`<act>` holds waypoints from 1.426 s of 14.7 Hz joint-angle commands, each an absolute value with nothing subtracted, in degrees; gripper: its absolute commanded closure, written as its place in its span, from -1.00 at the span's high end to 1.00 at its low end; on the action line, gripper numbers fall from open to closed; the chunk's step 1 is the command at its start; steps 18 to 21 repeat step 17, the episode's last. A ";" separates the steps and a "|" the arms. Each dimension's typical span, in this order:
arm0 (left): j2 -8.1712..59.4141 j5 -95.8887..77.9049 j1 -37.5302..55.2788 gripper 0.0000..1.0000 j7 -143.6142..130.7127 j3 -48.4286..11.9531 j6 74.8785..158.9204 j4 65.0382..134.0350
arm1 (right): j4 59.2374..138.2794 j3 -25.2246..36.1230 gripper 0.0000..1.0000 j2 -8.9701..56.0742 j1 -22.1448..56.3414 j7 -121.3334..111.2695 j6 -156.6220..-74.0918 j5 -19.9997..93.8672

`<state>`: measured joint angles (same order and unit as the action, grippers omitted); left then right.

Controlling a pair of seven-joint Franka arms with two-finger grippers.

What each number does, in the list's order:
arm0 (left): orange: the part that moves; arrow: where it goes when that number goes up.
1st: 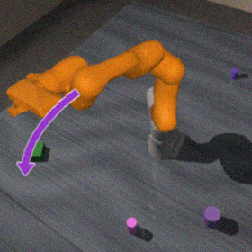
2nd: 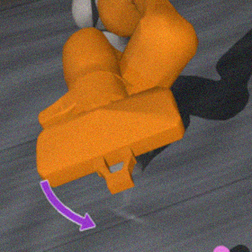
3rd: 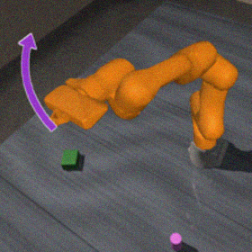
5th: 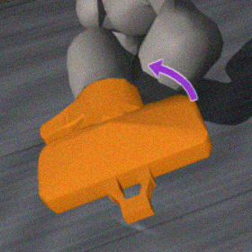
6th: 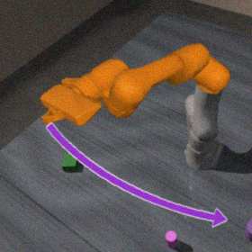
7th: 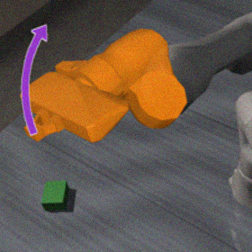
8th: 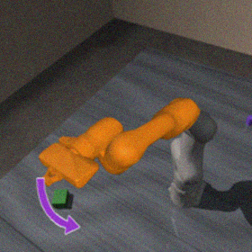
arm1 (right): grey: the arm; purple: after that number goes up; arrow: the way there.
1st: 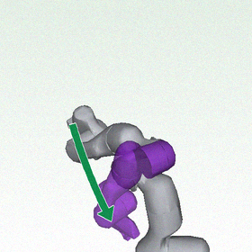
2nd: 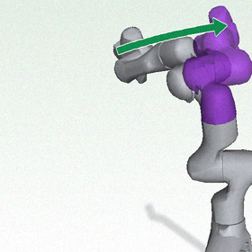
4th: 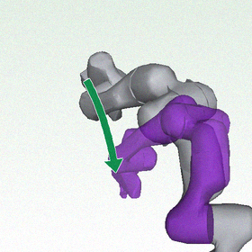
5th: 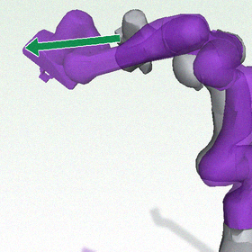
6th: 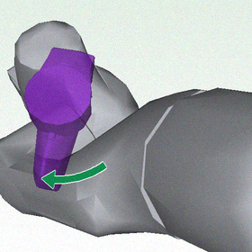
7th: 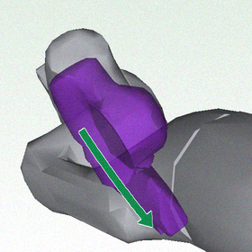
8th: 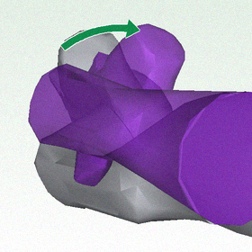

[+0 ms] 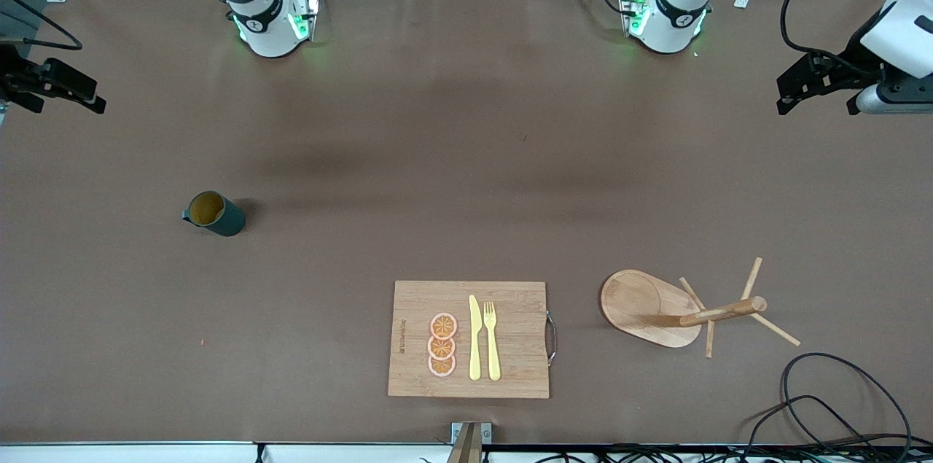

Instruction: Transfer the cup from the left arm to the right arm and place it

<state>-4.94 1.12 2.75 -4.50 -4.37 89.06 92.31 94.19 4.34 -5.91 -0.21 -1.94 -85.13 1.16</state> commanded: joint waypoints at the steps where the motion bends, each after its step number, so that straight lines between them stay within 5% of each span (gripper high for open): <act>1: -4.57 1.58 2.72 1.00 -3.52 -4.75 88.86 91.14 | 96.42 6.50 1.00 -8.26 2.02 -0.97 -85.17 0.09; 21: -4.57 1.23 2.46 1.00 -3.60 -4.75 88.86 91.14 | 96.42 3.34 1.00 -8.70 -1.32 -0.26 -84.29 0.26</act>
